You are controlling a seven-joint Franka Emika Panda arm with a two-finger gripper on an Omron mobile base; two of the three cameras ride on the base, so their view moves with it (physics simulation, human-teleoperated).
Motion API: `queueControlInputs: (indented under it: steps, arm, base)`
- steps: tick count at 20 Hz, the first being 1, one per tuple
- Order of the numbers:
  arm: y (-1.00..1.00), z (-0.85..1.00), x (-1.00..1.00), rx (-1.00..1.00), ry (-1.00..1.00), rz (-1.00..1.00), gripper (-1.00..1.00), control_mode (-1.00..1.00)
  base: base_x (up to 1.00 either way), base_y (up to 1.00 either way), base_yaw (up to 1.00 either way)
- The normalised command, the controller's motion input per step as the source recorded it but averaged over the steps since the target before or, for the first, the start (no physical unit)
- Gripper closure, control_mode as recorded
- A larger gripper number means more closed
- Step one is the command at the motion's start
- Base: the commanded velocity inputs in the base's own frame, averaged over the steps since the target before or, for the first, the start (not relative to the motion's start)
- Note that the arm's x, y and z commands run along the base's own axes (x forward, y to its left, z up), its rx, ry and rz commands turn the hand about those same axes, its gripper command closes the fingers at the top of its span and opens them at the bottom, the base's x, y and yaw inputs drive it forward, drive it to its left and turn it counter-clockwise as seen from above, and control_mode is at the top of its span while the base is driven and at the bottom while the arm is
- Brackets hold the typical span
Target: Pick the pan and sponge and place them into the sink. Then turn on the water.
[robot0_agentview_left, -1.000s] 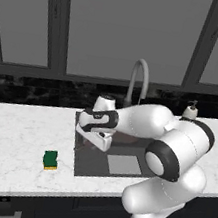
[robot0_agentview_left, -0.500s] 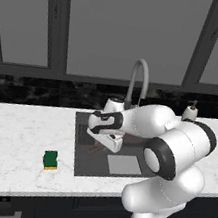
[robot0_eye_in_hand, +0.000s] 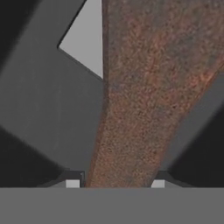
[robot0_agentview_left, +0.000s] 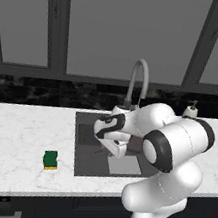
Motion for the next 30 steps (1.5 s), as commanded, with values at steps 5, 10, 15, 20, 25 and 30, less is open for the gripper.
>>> queueControlInputs:
  steps: [5, 10, 15, 20, 25, 30]
  arm:
    - [-0.01, -0.33, 0.19, 0.00, 0.05, -0.14, 1.00, -1.00]
    - [-0.04, -0.36, 0.23, 0.00, 0.06, -0.11, 1.00, -1.00]
    - [-0.05, -0.38, 0.23, 0.00, 0.04, -0.09, 1.00, -1.00]
    - [0.00, -0.39, 0.18, 0.00, 0.02, -0.08, 1.00, -1.00]
    - [0.00, -0.32, 0.20, 0.00, 0.04, -0.05, 1.00, -1.00]
    - [0.00, -0.35, 0.20, 0.00, 0.03, -0.05, 1.00, -1.00]
  base:
    - [0.00, 0.00, 0.00]
    - [0.00, 0.00, 0.00]
    - [0.00, 0.00, 0.00]
    - [0.00, 0.00, 0.00]
    - [0.00, 0.00, 0.00]
    - [0.00, 0.00, 0.00]
